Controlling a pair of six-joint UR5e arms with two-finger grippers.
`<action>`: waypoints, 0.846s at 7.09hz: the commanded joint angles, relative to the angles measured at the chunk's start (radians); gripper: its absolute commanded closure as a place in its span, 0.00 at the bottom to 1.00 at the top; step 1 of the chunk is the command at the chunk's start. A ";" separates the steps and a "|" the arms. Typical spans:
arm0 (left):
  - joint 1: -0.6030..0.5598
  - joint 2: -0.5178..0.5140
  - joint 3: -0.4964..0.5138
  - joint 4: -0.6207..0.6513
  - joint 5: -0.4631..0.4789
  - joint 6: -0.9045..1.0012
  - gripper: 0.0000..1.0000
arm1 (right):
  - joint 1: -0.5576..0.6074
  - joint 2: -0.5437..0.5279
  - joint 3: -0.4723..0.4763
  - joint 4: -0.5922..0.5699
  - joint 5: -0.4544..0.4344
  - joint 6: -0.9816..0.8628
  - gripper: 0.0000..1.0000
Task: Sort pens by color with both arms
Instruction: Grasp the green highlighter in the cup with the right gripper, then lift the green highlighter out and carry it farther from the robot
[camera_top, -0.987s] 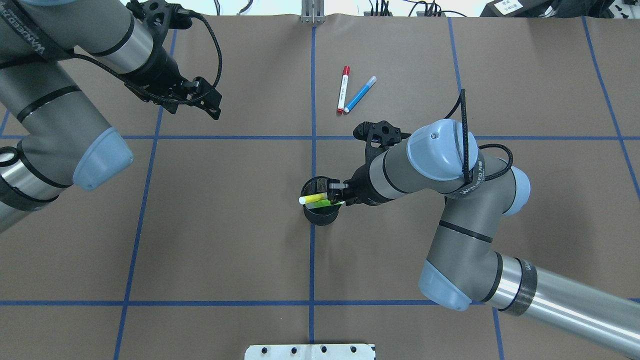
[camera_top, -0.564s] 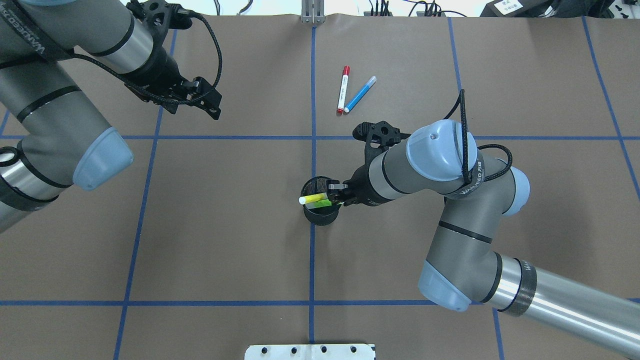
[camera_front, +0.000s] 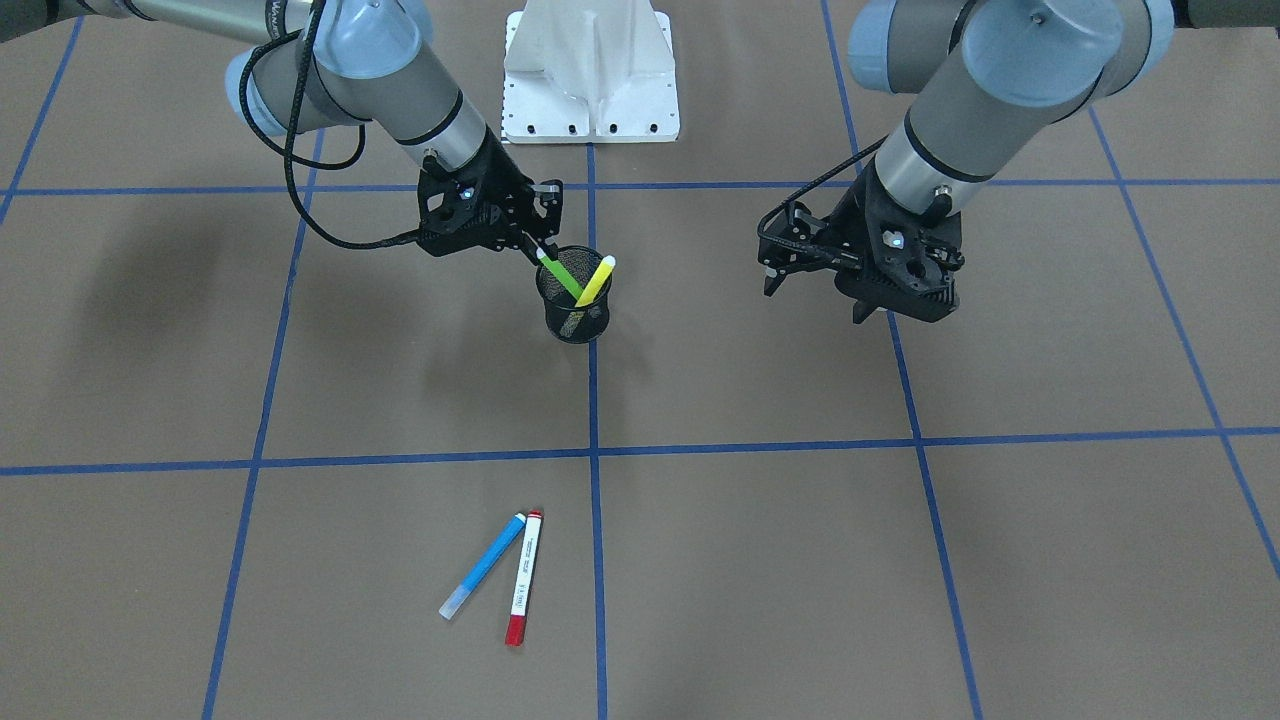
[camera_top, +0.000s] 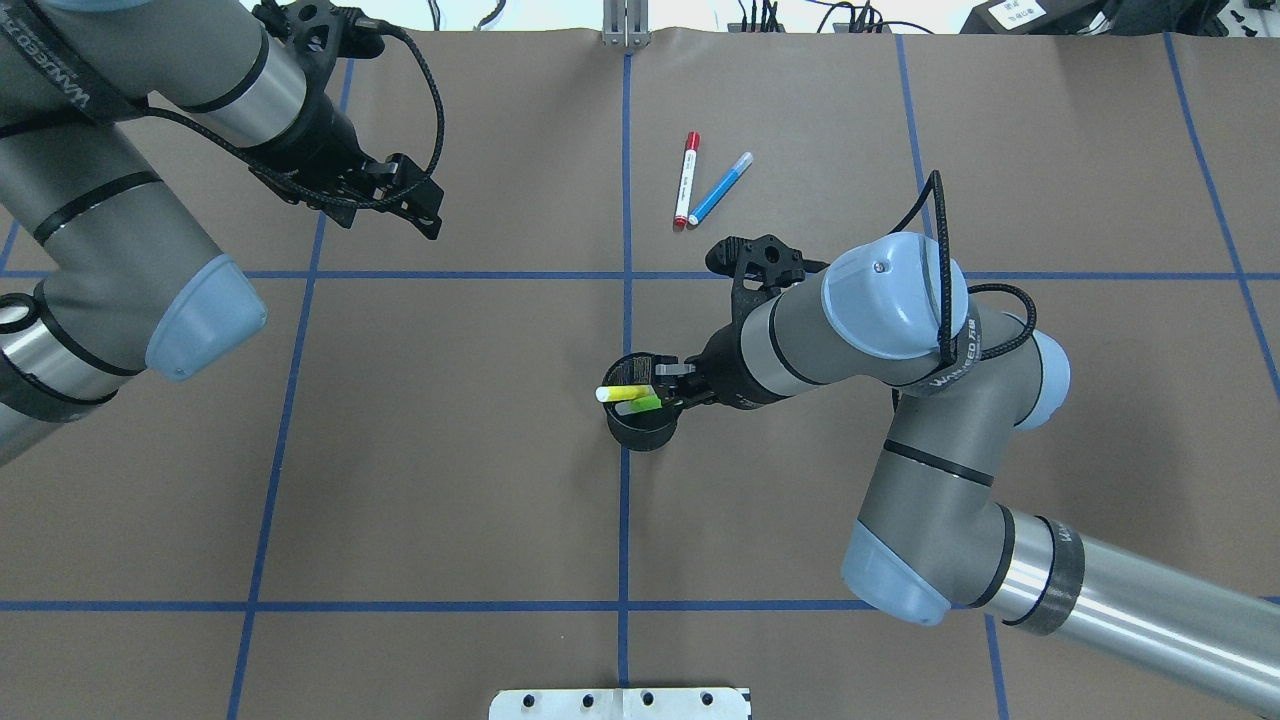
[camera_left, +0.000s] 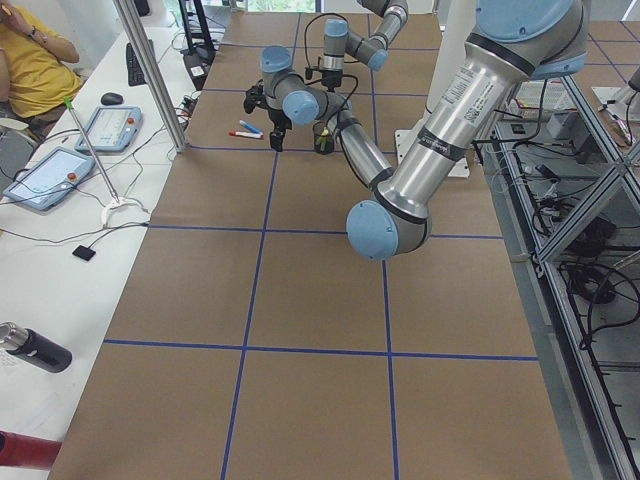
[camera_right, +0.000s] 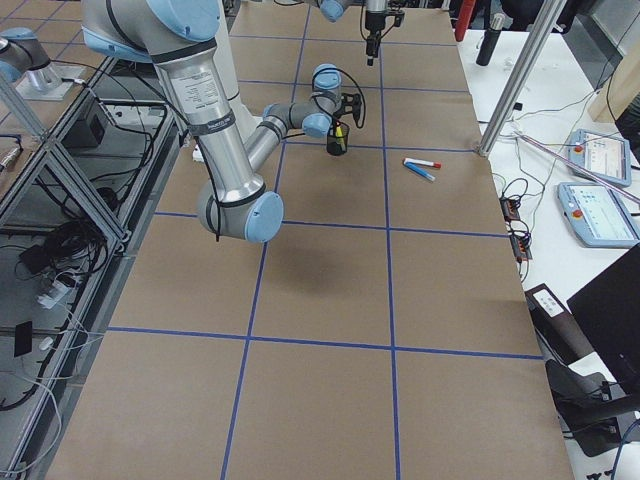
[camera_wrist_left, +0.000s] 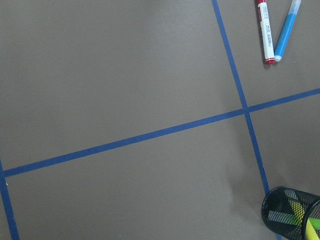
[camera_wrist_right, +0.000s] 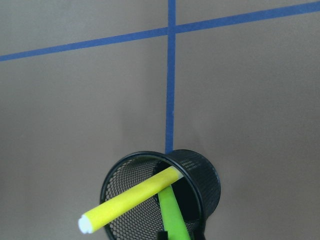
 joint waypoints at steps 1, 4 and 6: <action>0.000 0.000 0.002 0.000 0.000 0.000 0.01 | 0.010 0.009 0.117 -0.147 0.006 0.000 0.94; 0.000 0.000 0.000 -0.003 -0.002 0.000 0.01 | 0.082 0.016 0.240 -0.323 0.055 -0.002 1.00; 0.000 0.000 0.000 -0.006 -0.002 0.000 0.01 | 0.125 0.040 0.228 -0.329 0.032 -0.002 1.00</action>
